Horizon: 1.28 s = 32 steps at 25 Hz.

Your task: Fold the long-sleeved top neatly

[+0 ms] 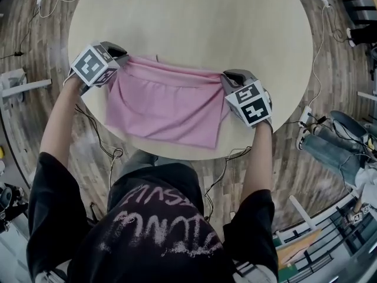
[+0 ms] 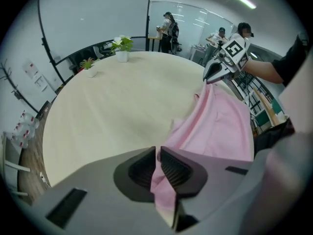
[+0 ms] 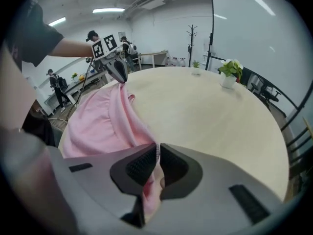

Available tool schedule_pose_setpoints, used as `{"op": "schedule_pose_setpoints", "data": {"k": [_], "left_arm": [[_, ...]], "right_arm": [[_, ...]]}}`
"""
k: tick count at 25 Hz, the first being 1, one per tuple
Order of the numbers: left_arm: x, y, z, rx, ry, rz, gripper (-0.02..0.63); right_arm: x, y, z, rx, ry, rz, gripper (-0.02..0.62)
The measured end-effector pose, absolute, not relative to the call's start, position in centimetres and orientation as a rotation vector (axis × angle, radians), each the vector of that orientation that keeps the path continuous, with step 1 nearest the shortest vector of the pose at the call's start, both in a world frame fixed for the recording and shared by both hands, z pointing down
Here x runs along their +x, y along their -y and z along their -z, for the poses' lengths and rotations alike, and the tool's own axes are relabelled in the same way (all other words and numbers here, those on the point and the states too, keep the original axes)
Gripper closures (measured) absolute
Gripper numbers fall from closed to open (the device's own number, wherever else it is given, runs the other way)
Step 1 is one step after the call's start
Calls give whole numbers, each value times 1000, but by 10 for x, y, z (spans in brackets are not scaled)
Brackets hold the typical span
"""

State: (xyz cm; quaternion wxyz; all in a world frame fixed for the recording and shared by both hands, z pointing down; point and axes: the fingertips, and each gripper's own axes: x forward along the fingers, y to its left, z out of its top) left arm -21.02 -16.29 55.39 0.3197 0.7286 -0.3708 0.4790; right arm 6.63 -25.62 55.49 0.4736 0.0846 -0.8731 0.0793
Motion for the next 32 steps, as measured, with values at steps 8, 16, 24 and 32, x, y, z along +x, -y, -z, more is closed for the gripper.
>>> {"op": "schedule_pose_setpoints", "data": {"k": [8,16,24,32], "left_arm": [[-226,177,-528,1929,1122,-1141,565],[-227,177,-501,2038,1106,-1149,568],[-224,172,-494,2165,979,-1174,569],[-238,159,-484,2364,786,-1183,585]], "right_arm": [[66,263,-528,277,2263,-356,510],[80,241,-504,210,2254,-516,506],[51,240,-492,220,2078,-484,496],[6,234,-475,454,2099,-454,520]]}}
